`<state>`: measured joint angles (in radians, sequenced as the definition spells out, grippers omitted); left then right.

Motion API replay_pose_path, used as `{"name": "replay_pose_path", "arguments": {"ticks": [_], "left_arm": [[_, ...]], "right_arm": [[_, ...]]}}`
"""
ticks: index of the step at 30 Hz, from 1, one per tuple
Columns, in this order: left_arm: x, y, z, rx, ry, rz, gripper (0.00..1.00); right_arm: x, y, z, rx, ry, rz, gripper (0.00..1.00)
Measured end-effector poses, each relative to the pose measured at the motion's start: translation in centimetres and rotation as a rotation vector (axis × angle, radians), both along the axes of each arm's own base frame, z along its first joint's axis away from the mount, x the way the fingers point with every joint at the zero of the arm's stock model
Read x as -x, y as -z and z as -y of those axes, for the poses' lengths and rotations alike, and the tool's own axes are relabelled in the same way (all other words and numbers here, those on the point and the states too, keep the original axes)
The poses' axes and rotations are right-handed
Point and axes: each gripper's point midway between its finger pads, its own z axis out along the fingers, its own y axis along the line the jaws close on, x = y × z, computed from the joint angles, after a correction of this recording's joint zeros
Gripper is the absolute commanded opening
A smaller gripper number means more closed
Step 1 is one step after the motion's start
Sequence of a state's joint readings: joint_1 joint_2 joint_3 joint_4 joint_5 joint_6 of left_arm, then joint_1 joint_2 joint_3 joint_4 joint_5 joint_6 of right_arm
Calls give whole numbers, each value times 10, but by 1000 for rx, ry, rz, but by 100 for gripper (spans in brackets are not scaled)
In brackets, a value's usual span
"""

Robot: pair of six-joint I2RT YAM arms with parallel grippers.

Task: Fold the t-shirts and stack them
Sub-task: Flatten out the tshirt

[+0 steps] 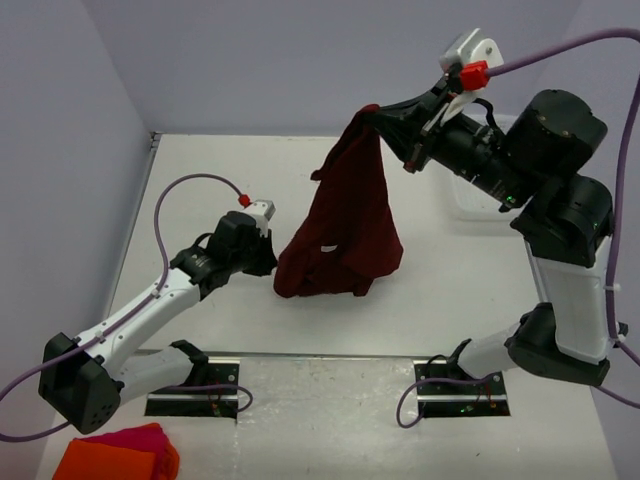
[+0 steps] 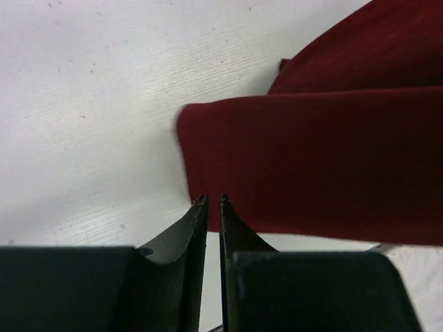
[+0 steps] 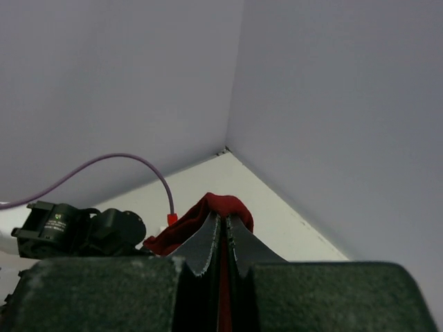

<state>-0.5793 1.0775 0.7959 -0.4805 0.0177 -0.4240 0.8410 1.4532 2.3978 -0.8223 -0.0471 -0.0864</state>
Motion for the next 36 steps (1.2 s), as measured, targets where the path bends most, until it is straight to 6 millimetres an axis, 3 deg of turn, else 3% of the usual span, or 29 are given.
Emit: {"name": "replay_pose_path", "arguments": {"ticks": [4, 8, 14, 19, 20, 24, 27, 28, 32, 36], "left_arm": [[2, 0, 3, 13, 14, -8, 11], [7, -2, 9, 41, 44, -23, 11], [8, -4, 12, 55, 55, -24, 11], [9, -6, 11, 62, 50, -18, 8], [9, -7, 10, 61, 44, -17, 3], [2, -13, -11, 14, -86, 27, 4], [-9, -35, -34, -31, -215, 91, 8], [-17, -52, -39, -37, -261, 129, 11], [-45, -94, -33, -19, -317, 201, 23], [-56, -92, -25, -20, -314, 197, 37]], "right_arm": [[16, -19, 11, -39, -26, 58, 0], [19, -25, 15, -50, -27, 80, 0], [37, -17, -6, -14, -158, 97, 0], [80, -12, -15, 5, -353, 132, 0], [90, -14, -10, -3, -385, 147, 0], [134, -31, 19, -59, -480, 233, 0], [168, -43, 43, -98, -553, 305, 0], [183, -50, 54, -117, -583, 338, 0], [225, -62, 74, -144, -718, 431, 0], [240, -56, 75, -125, -807, 451, 0]]}}
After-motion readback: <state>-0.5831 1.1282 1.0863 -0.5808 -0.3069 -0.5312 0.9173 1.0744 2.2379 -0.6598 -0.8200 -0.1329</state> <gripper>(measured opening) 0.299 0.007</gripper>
